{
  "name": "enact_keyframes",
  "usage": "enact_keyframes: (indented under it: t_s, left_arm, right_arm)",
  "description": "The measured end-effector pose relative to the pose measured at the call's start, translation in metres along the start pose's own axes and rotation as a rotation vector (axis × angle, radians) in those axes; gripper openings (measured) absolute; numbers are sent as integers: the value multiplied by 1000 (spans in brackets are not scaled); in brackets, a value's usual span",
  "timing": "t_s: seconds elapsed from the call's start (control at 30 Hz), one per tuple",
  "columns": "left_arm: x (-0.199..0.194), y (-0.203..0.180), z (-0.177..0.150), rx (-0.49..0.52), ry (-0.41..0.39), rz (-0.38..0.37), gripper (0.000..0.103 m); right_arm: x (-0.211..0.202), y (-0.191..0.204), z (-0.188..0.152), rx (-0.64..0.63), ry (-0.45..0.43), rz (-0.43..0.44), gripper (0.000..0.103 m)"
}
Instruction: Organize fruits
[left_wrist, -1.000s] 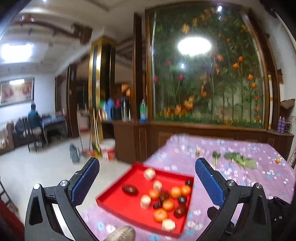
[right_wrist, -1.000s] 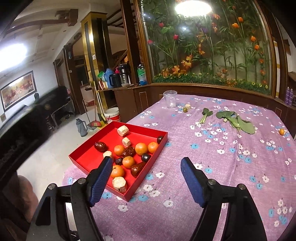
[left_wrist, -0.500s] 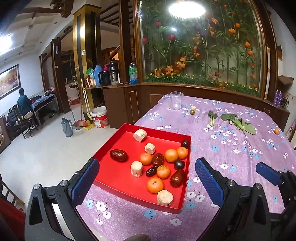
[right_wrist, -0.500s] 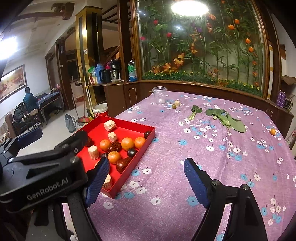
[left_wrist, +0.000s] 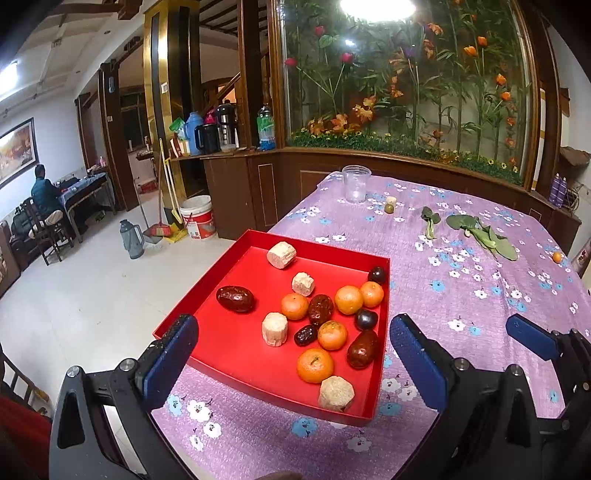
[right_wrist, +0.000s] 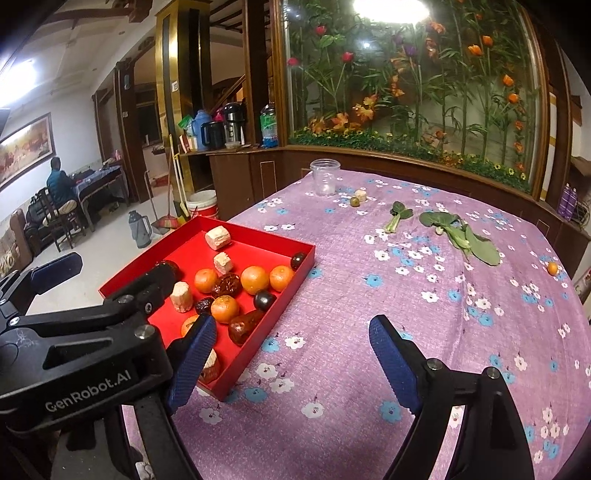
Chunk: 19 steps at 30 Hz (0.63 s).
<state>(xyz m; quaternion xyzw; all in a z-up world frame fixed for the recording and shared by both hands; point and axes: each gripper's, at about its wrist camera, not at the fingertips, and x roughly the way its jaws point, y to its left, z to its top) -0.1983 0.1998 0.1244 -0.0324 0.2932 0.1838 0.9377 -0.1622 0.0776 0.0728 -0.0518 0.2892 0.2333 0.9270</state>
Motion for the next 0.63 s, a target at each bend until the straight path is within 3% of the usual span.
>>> enact_keyframes:
  t_s: [0.47,0.63]
  left_arm:
    - [30,24,-2,-74,39,-47,103]
    - [32,28,-1,-71,20,-12,103]
  right_arm:
    - [30,22,9,-59,45,16,89]
    - [38,29,9,-67,58,23,89]
